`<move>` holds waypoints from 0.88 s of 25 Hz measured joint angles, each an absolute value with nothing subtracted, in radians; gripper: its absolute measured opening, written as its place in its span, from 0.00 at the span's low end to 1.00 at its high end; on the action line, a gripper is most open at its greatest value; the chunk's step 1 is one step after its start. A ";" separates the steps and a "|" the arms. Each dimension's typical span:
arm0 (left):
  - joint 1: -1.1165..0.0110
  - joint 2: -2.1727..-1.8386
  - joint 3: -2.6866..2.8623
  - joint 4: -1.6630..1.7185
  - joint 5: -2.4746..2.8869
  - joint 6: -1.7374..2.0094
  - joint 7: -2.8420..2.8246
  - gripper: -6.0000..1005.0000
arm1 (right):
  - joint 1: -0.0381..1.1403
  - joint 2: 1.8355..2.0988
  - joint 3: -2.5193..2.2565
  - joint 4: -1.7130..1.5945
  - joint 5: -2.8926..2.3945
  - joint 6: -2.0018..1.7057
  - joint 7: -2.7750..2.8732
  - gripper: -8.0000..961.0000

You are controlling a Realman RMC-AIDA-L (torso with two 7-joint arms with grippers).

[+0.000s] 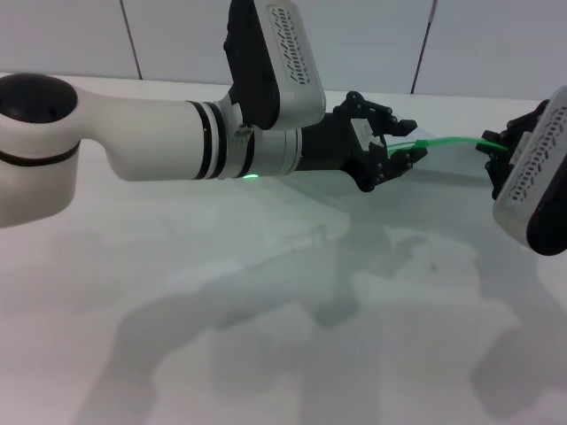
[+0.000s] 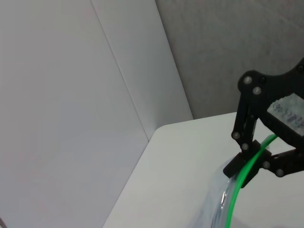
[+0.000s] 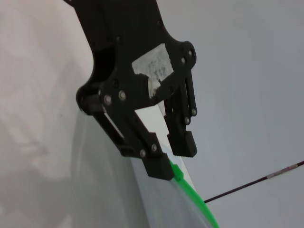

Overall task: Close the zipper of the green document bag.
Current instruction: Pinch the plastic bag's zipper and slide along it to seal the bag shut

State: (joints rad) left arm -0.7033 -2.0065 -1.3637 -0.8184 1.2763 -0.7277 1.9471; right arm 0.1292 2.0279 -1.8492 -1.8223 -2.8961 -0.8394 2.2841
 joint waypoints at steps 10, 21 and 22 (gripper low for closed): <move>-0.718 -2.006 -1.364 -0.806 1.269 -0.731 1.946 0.27 | 0.133 2.028 -1.851 -1.832 -2.896 -0.850 2.284 0.10; -0.739 -2.013 -1.364 -0.775 1.273 -0.732 1.947 0.22 | 0.128 2.028 -1.853 -1.851 -2.896 -0.859 2.284 0.11; -0.740 -2.013 -1.364 -0.773 1.273 -0.732 1.947 0.22 | 0.129 2.028 -1.853 -1.851 -2.896 -0.861 2.284 0.11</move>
State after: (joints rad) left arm -0.7397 -2.0133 -1.3637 -0.7731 1.2734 -0.7317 1.9472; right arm 0.1288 2.0278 -1.8531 -1.8511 -2.8961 -0.8614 2.2840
